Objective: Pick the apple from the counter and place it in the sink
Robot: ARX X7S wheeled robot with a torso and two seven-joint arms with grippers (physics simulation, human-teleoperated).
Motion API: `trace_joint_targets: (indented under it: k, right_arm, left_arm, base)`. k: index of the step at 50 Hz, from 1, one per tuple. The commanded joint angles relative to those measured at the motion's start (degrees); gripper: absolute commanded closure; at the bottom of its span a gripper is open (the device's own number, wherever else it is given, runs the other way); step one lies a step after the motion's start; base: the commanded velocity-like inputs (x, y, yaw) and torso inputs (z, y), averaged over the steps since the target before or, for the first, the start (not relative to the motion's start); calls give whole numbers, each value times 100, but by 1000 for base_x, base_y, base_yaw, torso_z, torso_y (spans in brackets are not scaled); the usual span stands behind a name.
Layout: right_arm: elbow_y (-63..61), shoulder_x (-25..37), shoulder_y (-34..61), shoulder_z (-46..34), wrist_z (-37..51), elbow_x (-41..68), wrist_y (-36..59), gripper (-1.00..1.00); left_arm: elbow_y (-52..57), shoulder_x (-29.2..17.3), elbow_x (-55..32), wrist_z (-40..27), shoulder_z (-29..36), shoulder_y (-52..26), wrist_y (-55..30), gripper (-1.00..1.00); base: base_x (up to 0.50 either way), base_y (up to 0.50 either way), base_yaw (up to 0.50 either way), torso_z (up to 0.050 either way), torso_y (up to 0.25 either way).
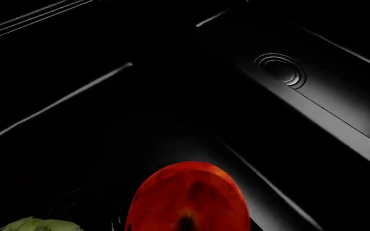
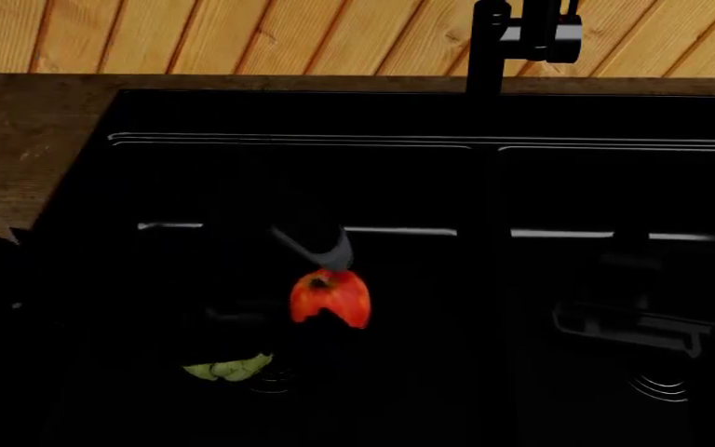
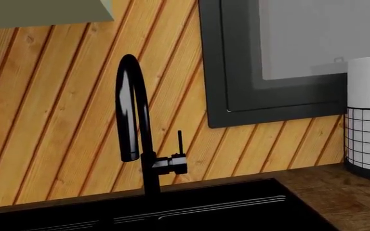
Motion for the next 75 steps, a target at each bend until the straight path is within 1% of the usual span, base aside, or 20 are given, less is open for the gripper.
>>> trace_joint_targets:
  k: [1,9,27,44,45,64,75]
  right_arm:
    - [-40,15,-36,24,-10,3,36,-100]
    - [-43,27,-87,23,7,39,-13,-100]
    - [21,60,-178,-78,52,4,-164,-100]
    - [14,101,-244,-45,115,91,-219,-100]
    - [16,100,-241,-46,122,97,-221,-100]
    - [44,151,-310,-85,155,126,-337,-100]
    - [15,178,-239,-37,262,291,-260,-100]
  left_arm:
    - [-466,296,-64,32,92,167,-3,100]
    - [-485,325,-19,22,150,233,-19,100]
    - [-737,460,20,295,309,412,-149,100]
    - [-251,321,54,281,341,400,-193,100]
    - [-207,311,49,333,355,389,-225,-100]
    - [-51,260,84,327,319,356,-183,-100]
    - [369,68,-63,128,103,216,-132,-100]
  base:
    - [0,0,0,0,0]
    - [0,0,0,0,0]
    - [0,0,0,0,0]
    - [0,0,0,0,0]
    - [0,0,0,0,0]
    - [-2,1,1,0,1]
    - [-2,1,1,0,1]
